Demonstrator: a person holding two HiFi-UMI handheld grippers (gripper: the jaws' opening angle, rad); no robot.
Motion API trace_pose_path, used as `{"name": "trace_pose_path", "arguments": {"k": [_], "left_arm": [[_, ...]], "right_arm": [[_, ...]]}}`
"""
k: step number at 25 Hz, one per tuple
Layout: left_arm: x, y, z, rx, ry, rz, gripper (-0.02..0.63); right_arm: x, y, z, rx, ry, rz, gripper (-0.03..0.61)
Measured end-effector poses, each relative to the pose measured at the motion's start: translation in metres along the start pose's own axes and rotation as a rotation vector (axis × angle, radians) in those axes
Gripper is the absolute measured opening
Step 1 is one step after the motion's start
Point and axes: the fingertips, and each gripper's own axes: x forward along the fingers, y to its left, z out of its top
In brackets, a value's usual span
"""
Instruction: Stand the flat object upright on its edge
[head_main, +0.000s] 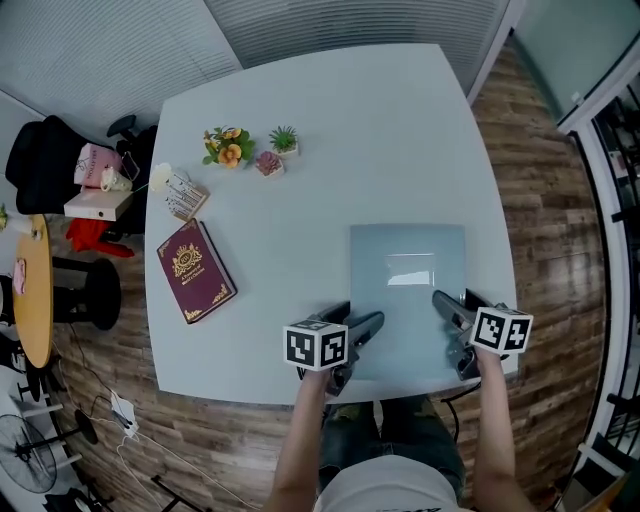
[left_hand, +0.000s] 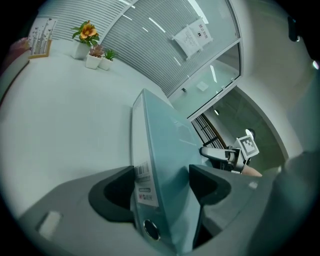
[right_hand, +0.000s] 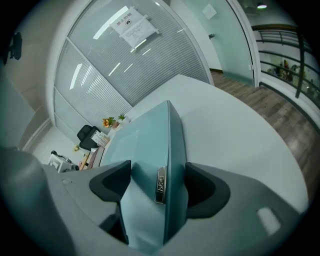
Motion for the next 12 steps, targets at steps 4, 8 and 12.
{"name": "trace_pose_path", "arguments": {"k": [4, 8, 12], "left_arm": [[-0.010, -0.013, 0.014, 0.043, -0.041, -0.018, 0.351], [-0.022, -0.026, 0.037, 0.100, -0.095, -0.027, 0.350], [-0.036, -0.040, 0.063, 0.173, -0.146, -0.025, 0.348]], "right_arm": [[-0.015, 0.012, 0.015, -0.042, -0.053, 0.000, 0.362], [-0.029, 0.027, 0.036, -0.072, -0.121, 0.012, 0.359], [-0.043, 0.044, 0.059, -0.113, -0.189, 0.029, 0.354]]}}
